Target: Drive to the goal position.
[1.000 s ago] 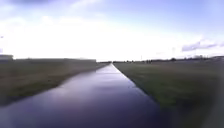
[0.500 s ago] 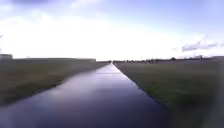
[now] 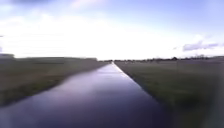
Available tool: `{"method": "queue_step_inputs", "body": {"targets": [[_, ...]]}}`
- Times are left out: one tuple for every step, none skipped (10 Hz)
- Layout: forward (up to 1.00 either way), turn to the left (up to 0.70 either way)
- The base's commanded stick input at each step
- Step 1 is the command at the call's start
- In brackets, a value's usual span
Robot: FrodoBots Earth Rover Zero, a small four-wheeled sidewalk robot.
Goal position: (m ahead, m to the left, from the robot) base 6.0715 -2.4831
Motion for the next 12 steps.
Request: {"method": "queue_step_inputs", "body": {"targets": [[0.45,0.0],[0.45,0.01],[0.45,0.07],[0.45,0.14],[0.45,0.21],[0.45,0.27],[0.45,0.27],[0.45,0.27],[0.45,0.27],[0.45,0.27],[0.45,0.24],[0.45,0.04]]}}
